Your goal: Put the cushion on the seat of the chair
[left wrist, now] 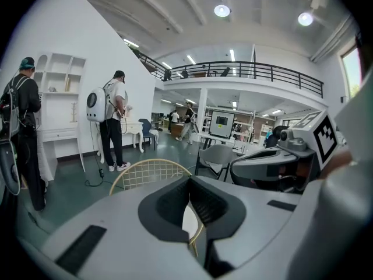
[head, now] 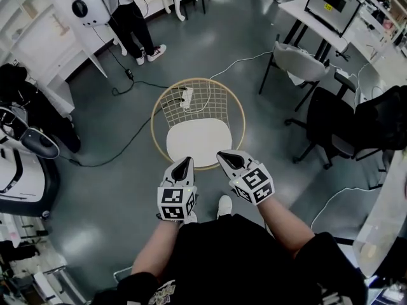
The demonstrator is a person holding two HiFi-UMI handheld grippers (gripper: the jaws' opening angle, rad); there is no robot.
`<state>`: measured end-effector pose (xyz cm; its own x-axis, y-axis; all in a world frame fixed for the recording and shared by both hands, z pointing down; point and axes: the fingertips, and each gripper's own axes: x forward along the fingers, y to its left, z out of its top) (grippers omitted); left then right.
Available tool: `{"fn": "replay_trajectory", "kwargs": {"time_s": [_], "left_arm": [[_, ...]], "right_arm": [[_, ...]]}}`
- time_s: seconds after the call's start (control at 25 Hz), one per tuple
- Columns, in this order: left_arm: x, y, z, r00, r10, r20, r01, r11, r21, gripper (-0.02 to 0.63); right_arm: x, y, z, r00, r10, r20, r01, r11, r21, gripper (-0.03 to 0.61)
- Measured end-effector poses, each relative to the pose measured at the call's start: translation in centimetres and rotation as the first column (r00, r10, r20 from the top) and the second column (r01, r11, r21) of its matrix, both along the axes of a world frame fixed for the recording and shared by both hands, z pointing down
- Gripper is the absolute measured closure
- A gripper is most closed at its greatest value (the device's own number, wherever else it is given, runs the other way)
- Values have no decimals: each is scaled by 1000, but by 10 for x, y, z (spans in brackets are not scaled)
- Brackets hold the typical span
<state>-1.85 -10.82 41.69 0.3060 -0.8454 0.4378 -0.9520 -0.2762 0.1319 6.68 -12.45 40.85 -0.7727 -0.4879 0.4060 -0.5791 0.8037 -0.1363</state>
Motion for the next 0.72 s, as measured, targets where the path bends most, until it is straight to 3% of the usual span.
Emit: {"fn": "replay_trajectory", "kwargs": {"time_s": [0.32, 0.72], "left_arm": [[-37, 12, -7, 997, 77, 19, -78, 997, 18, 597], [-79, 54, 3, 989, 148, -14, -148, 989, 14, 597]], "right_arm": [[-38, 23, 4, 998, 60, -7, -60, 998, -2, 568], [-77, 71, 4, 990, 141, -32, -140, 990, 16, 568]]}}
